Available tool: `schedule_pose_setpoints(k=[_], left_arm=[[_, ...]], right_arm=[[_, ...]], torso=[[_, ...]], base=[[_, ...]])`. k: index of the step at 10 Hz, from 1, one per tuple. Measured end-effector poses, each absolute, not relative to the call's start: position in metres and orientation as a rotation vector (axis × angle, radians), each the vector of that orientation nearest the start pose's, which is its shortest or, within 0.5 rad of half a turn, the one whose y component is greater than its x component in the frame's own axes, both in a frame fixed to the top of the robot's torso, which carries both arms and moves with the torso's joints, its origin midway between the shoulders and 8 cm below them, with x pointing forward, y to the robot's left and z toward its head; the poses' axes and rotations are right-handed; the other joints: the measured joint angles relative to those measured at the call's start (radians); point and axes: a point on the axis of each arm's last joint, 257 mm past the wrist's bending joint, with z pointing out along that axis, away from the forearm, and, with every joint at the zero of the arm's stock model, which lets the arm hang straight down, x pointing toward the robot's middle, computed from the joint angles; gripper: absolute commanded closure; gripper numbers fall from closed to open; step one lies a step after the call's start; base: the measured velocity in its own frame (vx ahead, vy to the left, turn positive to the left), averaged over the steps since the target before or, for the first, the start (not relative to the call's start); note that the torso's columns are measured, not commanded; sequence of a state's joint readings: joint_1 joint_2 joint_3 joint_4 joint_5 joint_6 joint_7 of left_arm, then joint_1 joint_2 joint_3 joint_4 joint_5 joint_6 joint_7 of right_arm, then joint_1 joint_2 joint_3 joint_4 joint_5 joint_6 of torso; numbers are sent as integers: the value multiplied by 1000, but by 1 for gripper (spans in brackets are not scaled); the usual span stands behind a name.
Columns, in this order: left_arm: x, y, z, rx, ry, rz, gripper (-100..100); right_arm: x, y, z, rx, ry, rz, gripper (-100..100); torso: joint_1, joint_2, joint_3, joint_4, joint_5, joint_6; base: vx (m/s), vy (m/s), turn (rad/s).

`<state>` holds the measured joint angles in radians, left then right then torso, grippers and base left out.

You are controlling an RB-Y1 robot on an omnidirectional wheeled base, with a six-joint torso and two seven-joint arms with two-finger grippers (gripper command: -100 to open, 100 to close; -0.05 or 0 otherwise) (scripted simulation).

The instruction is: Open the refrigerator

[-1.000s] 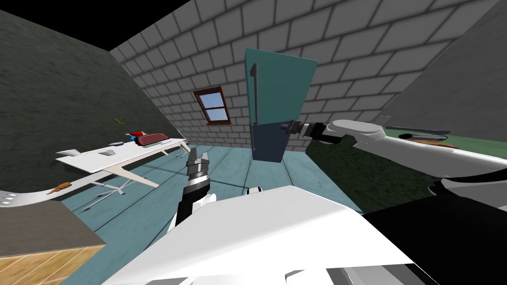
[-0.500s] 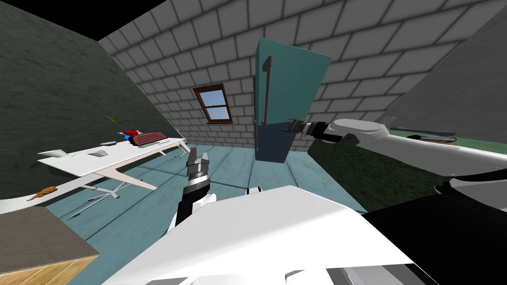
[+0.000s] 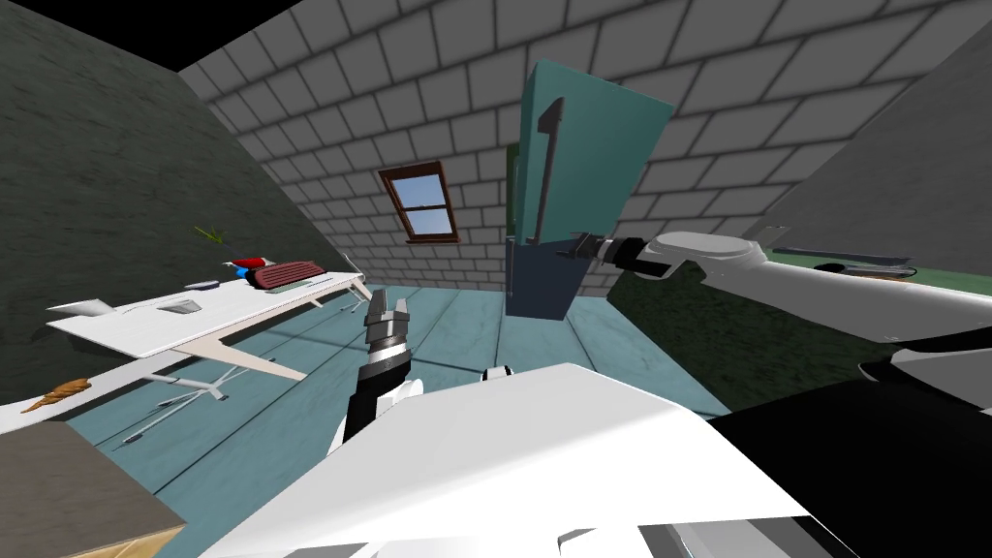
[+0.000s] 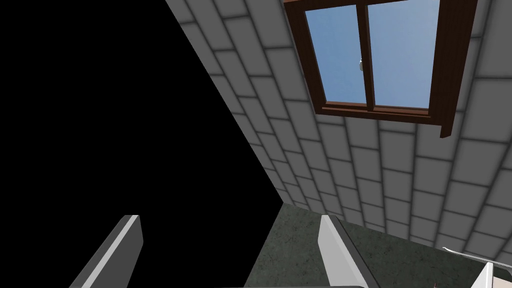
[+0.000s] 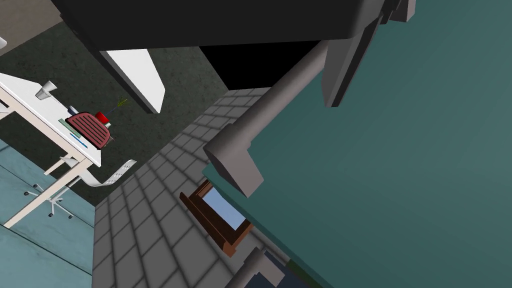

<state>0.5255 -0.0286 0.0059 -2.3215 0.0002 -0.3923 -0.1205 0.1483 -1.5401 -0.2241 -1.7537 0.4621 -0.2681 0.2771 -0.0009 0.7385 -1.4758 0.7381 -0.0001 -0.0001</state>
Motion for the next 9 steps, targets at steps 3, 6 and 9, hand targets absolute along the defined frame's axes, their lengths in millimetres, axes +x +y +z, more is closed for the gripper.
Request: schedule_pose_setpoints(k=[3, 6, 9], left_arm=[[350, 289, 14, -701, 681, -1155, 0], [350, 289, 14, -701, 681, -1155, 0], [350, 289, 14, -701, 681, -1155, 0]], right_arm=[[517, -432, 91, -801, 1399, -331, -100], [523, -461, 92, -757, 1430, -386, -100], [524, -491, 90, -706, 1459, -444, -100]], torso=[[0, 0, 0, 0, 0, 0], [3, -2, -1, 0, 1, 0], [1, -1, 0, 0, 0, 0]], base=[[77, 160, -25], [86, 193, -28], [97, 215, -29]])
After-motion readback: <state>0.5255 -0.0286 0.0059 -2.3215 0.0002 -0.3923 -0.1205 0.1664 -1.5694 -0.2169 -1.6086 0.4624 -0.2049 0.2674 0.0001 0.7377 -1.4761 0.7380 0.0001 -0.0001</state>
